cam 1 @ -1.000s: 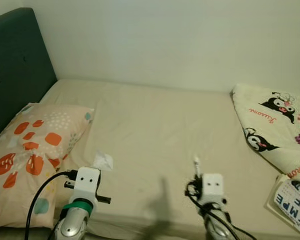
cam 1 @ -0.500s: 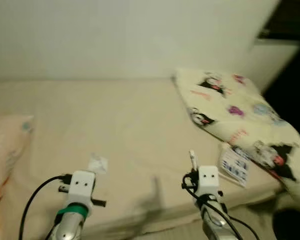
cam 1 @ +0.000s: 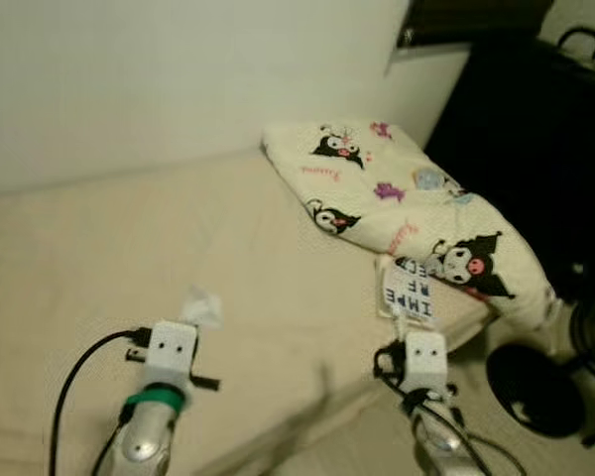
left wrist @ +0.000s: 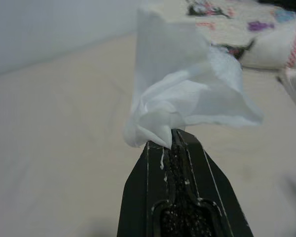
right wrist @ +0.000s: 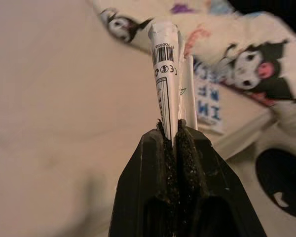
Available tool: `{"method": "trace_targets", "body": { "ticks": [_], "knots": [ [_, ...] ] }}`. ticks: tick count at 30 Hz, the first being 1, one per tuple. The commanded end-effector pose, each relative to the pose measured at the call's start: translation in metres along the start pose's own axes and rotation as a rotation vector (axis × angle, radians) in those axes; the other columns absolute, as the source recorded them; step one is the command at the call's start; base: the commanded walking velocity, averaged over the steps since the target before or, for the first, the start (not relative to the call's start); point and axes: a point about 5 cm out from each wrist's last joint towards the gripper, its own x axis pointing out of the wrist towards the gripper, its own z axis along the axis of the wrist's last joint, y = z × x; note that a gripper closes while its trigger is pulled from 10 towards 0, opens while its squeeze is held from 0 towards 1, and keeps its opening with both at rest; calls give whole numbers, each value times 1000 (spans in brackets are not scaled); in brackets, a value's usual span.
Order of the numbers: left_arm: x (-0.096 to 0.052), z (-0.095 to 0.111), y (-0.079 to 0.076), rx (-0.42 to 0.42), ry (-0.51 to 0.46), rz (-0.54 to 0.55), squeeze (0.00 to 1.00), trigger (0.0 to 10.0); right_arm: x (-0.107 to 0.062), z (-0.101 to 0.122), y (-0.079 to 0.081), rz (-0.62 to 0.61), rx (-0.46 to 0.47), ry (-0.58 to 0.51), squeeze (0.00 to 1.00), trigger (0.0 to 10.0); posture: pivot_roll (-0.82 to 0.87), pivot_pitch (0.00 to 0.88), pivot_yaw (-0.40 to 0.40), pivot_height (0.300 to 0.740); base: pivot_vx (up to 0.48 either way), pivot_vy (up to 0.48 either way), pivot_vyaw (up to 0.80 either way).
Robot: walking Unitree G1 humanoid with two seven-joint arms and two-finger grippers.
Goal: Clean up the room
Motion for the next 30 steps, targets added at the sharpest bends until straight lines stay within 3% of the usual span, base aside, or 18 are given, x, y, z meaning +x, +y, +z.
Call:
{"method": "trace_targets", "body": {
  "ticks": [1, 12, 19, 26, 27, 28, 30],
  "knots": [
    [0, -2, -2, 11, 20, -16, 0, 10000, -4, -13, -3, -26, -5, 47, 0, 10000, 109, 0, 20, 740, 0, 0, -800],
    [18, 22, 5, 93, -9, -79, 0, 10000, -2, -11, -7, -133, 61, 26, 0, 10000, 154, 0, 155, 740, 0, 0, -800],
    [24, 28, 3, 168, -2, -123, 0, 10000, -3, -8, -15, -163, 49, -8, 0, 10000, 202, 0, 241, 740, 0, 0, -800],
    [31, 32, -1, 168, -4, -153, 0, 10000, -4, -5, -33, -245, 66, -25, 0, 10000, 146, 0, 250, 740, 0, 0, -800],
    [32, 32, -1, 159, -6, -147, 0, 10000, -5, -5, -37, -260, 73, -24, 0, 10000, 135, 0, 241, 740, 0, 0, -800],
    [35, 24, 1, 95, 10, -129, 0, 10000, -4, -6, -40, -276, 77, -15, 0, 10000, 109, 0, 226, 740, 0, 0, -800],
    [35, 24, 1, 95, 10, -129, 0, 10000, -4, -6, -40, -276, 77, -15, 0, 10000, 109, 0, 226, 740, 0, 0, -800]
  ]
}}
